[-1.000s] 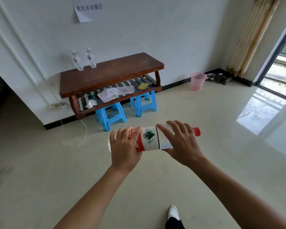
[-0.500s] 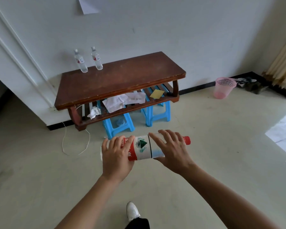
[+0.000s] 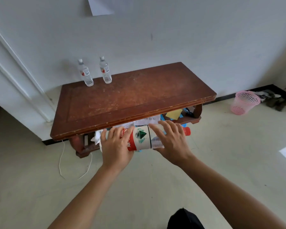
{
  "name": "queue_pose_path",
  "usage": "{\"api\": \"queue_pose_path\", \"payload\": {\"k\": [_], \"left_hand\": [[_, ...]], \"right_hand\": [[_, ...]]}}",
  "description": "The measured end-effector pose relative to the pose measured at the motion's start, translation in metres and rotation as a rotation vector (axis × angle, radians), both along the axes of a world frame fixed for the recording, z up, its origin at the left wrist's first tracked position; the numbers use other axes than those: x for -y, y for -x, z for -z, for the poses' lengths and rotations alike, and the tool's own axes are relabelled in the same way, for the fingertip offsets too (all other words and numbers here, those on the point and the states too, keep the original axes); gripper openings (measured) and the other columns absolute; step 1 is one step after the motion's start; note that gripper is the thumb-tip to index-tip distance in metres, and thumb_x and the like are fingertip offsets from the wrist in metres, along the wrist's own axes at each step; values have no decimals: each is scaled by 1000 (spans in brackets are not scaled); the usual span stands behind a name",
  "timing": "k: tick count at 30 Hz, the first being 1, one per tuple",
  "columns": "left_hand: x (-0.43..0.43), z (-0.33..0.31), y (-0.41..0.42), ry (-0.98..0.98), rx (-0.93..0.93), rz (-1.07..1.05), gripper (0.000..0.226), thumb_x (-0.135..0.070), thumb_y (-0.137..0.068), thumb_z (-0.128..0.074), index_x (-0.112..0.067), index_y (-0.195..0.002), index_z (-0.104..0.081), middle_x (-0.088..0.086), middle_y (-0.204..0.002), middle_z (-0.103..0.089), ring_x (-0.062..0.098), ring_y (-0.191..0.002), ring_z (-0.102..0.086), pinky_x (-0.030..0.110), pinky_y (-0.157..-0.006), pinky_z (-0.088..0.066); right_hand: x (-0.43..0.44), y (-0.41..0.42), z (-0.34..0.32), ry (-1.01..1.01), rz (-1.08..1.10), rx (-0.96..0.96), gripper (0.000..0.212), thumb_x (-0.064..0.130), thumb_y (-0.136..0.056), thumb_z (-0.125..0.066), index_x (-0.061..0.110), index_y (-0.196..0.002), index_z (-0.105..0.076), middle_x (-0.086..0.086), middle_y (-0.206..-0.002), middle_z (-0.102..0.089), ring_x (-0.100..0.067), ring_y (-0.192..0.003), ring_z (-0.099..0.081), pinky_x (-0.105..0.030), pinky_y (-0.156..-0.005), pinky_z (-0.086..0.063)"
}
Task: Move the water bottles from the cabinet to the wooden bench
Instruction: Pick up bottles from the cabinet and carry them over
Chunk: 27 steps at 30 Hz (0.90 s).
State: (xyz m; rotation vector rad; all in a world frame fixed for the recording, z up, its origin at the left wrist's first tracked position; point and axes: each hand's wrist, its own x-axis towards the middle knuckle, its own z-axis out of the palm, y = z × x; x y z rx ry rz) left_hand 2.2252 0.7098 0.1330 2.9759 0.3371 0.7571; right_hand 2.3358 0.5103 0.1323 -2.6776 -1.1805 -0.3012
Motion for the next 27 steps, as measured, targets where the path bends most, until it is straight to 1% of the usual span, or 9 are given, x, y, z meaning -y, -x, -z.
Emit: {"api": "queue_pose_path", "payload": {"k": [5,8,11,15,18,21,23,25,27], "left_hand": [[-51,20,-89,9,-26,-15,80,-38,-52,-91,-25,-126,-64,1,-112,-64,27,-105,-59,55,-104,-35],[-76,29,-146,15,-66,-37,80,-34,-51,-90,-27,-126,-64,-1,-110,-64,25,-103,-59,53,-103,-35],[-106,25,-205,10,-103,-79,82,-35,-49,-91,-28,-126,-64,-2,-109,-65,24,-102,-59,50,-102,-35],[-152,10,-274,-31,-77,-127,80,-34,-49,-90,-27,-124,-65,-1,-109,-66,25,-101,-61,49,-99,-35],[-186,5,-313,-31,-103,-176,81,-36,-51,-91,-27,-127,-64,1,-112,-67,27,-105,-61,51,-100,-35],[-216,9,-335,6,-143,-208,84,-40,-52,-93,-26,-129,-62,2,-115,-67,27,-109,-61,53,-102,-37],[-232,18,-344,27,-141,-201,85,-42,-52,-94,-26,-129,-62,2,-115,-67,27,-109,-61,53,-102,-37],[-253,33,-353,51,-136,-185,84,-44,-54,-93,-26,-130,-61,2,-116,-67,26,-110,-61,53,-102,-38],[-276,51,-364,99,-172,-143,83,-49,-59,-90,-27,-132,-58,1,-119,-67,25,-112,-61,53,-104,-39]], "right_hand": [[-53,-89,22,-5,1,-39,98,46,-66,-91,33,-147,-38,-9,-140,-53,-34,-128,-50,-58,-104,-44],[-83,-150,30,9,-3,-79,101,41,-63,-92,35,-147,-37,-8,-140,-54,-33,-128,-51,-55,-105,-44],[-114,-217,32,9,-39,-110,96,36,-66,-88,35,-149,-39,-6,-141,-53,-31,-129,-49,-51,-107,-41],[-166,-296,20,-43,-101,-137,86,42,-73,-79,35,-149,-40,-3,-142,-51,-30,-133,-46,-51,-111,-35],[-207,-342,18,-63,-109,-122,89,42,-73,-81,35,-150,-37,-4,-146,-49,-31,-136,-44,-54,-116,-31],[-233,-371,21,-20,-133,-124,92,57,-74,-78,34,-152,-35,-4,-148,-49,-31,-138,-44,-56,-119,-24],[-245,-390,21,24,-143,-143,94,74,-73,-66,34,-152,-34,-3,-145,-52,-28,-134,-48,-56,-120,-21],[-262,-410,20,135,-135,-206,100,86,-69,-56,35,-152,-31,-2,-143,-52,-25,-128,-54,-53,-117,-29],[-278,-423,18,244,-120,-270,102,89,-67,-58,36,-149,-29,-1,-142,-51,-24,-121,-59,-47,-102,-46]]}}
